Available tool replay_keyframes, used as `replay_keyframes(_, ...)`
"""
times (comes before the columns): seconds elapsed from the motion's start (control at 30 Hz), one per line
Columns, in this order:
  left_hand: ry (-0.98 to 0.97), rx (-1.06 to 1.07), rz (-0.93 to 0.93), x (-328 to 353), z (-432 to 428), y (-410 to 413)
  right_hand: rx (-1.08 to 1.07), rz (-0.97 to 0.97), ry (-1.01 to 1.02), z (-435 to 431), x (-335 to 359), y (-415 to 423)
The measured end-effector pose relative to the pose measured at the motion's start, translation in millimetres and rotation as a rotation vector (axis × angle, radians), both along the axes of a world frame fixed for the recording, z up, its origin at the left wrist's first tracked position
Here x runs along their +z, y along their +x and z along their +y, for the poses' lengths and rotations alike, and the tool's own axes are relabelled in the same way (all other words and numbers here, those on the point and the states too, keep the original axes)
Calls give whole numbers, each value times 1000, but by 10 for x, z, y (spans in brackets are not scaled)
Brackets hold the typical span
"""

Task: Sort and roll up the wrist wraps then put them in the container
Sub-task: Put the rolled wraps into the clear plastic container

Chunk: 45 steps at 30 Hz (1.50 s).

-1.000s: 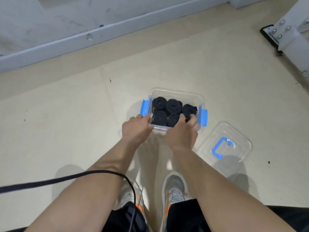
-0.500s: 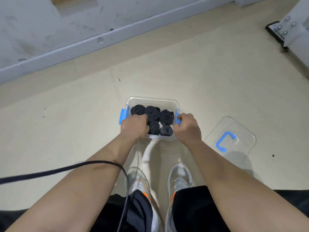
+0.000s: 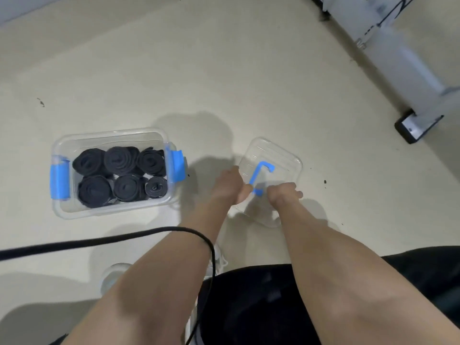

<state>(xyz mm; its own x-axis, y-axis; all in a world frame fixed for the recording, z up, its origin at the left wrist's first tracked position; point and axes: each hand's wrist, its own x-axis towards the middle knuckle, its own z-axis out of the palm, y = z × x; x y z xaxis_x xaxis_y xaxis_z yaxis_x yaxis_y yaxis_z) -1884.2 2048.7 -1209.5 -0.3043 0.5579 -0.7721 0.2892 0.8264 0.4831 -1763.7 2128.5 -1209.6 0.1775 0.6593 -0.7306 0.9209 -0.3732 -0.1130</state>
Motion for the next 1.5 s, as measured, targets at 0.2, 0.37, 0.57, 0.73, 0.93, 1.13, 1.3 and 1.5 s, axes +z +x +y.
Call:
replay_keyframes(0.2,-21,109,6,-208,-20,153,-254,15,76,-50,-216,-49)
replay_keyframes(0.37,42,141,53,-74,13,-120,-269,78,209,88,-65,-146)
replay_keyframes(0.57,376,274,44,665,-193,-671,-238,436,214,237,532,-530)
replay_keyframes(0.73,523,249,266,1334,-692,-1138,-180,661,163,162,1125,-1059)
replay_keyframes(0.93,470,5,829,1890,-1451,-1618,-407,1154,-86,-295,1975,-1571)
replay_keyframes(1.13,391,-141,1094,2036,-2243,-1824,25,923,-133,-800,2095,-1874)
replay_keyframes(1.3,136,381,669,1674,-2602,-1937,131,794,-232,-1063,1666,-1878)
replay_keyframes(1.5,93,358,308,1080,-2682,-2001,376,566,-61,-1149,1020,-1804)
